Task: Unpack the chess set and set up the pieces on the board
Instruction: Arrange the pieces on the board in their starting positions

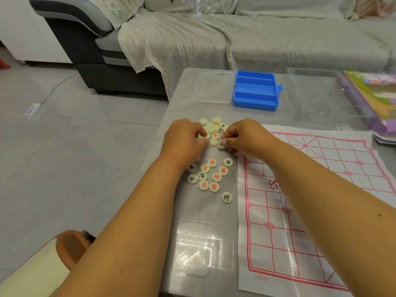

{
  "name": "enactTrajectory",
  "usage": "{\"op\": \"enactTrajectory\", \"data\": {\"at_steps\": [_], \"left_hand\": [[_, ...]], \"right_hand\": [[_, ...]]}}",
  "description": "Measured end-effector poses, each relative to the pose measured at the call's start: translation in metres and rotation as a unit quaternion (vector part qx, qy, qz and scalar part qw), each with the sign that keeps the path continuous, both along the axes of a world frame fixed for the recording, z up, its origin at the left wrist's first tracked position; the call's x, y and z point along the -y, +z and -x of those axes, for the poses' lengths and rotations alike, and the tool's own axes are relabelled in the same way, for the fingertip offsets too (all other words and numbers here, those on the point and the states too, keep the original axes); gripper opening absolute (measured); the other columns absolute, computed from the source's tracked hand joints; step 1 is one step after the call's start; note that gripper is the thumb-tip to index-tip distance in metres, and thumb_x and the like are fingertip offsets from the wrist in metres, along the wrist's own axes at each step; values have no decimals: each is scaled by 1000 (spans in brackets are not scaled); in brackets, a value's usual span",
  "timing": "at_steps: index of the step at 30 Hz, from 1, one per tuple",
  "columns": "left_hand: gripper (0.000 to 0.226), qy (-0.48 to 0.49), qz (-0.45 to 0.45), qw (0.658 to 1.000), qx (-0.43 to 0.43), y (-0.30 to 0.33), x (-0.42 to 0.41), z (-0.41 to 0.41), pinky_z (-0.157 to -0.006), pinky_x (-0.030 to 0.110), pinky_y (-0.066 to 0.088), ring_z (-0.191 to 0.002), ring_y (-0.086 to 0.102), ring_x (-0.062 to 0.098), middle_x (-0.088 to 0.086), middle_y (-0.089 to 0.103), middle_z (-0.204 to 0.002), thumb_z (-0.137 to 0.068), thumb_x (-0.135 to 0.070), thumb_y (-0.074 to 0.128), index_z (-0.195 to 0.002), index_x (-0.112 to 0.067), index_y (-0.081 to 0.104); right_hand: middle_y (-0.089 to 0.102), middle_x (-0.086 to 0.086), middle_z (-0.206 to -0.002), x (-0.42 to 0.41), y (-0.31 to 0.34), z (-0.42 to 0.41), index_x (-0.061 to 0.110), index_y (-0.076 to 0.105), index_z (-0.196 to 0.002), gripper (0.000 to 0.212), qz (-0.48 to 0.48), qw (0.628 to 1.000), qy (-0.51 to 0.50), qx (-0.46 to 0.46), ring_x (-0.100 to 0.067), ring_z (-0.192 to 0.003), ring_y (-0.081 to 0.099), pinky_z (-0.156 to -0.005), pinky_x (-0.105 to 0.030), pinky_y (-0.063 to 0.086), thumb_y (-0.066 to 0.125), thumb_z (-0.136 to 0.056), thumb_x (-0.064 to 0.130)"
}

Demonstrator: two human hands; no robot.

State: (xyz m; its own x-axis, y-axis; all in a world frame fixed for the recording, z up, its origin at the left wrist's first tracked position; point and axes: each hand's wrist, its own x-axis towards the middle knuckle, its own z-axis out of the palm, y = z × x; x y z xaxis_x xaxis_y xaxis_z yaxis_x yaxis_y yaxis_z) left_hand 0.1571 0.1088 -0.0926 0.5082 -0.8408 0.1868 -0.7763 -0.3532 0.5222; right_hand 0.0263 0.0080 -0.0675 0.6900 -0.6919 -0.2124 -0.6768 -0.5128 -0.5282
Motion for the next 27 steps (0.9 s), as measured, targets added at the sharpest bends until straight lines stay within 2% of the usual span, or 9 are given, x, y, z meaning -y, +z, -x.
{"op": "enactTrajectory", "data": {"at_steps": [3, 6, 8, 10, 16, 22, 25, 27], "left_hand": [[28, -25, -38, 997, 64, -5, 8, 9, -84, 34, 45, -102, 50, 19, -2, 57, -102, -81, -45, 69, -104, -29, 68], [31, -21, -43, 994, 93, -6, 11, 12, -87, 34, 41, -106, 47, 20, -1, 56, -106, -83, -47, 66, -107, -29, 66], [29, -30, -45, 991, 121, -5, 12, 14, -89, 34, 39, -108, 46, 21, 0, 57, -109, -88, -45, 60, -108, -25, 66], [28, -38, -46, 990, 130, -3, 12, 14, -88, 35, 38, -106, 47, 22, 2, 58, -107, -93, -40, 53, -106, -20, 67], [32, -18, -106, 994, -28, 8, 8, 8, -71, 43, 54, -73, 63, 30, 13, 66, -72, -92, -30, 53, -79, -6, 67], [25, 25, -92, 994, -45, 11, 6, 6, -64, 37, 52, -71, 63, 26, 10, 66, -72, -85, -31, 63, -78, -7, 67], [19, 53, -71, 995, -40, 7, 6, -1, -65, 33, 49, -74, 60, 20, 0, 63, -76, -87, -32, 63, -77, -16, 62], [11, 70, -40, 996, -33, 5, 5, -6, -67, 31, 47, -79, 58, 17, -3, 62, -82, -89, -30, 60, -82, -22, 62]], "right_hand": [[64, 3, -77, 3, -2, 1, 18, 69, -100, 15, 9, 1000, -4, -10, -8, -65, 57, -63, -18, 45, 64, -87, 26], [65, -2, -103, 7, 0, -3, 21, 64, -114, 28, 76, 996, -3, -36, -15, -86, 57, -78, -25, 47, 63, -87, 30], [63, -3, -109, 9, 5, -9, 22, 61, -117, 29, 116, 993, -7, -22, -18, -95, 57, -85, -30, 47, 61, -89, 29], [62, -3, -111, 12, 9, -17, 23, 59, -118, 30, 135, 991, -3, -4, -19, -98, 58, -84, -30, 47, 61, -89, 22], [57, -5, -120, 12, 7, -42, 24, 58, -122, 40, 143, 986, 66, -62, -23, -103, 57, -89, -31, 48, 68, -84, 18], [54, -9, -123, 11, 10, -45, 15, 56, -127, 36, 158, 979, 86, -99, -25, -108, 54, -94, -31, 45, 57, -92, 23], [62, -10, -114, 10, 10, -35, 11, 61, -121, 32, 138, 988, 53, -39, -24, -102, 58, -92, -32, 47, 51, -95, 26], [66, -8, -106, 8, 12, -25, 13, 65, -114, 28, 85, 996, 16, 16, -22, -97, 60, -90, -32, 48, 53, -94, 28]]}}
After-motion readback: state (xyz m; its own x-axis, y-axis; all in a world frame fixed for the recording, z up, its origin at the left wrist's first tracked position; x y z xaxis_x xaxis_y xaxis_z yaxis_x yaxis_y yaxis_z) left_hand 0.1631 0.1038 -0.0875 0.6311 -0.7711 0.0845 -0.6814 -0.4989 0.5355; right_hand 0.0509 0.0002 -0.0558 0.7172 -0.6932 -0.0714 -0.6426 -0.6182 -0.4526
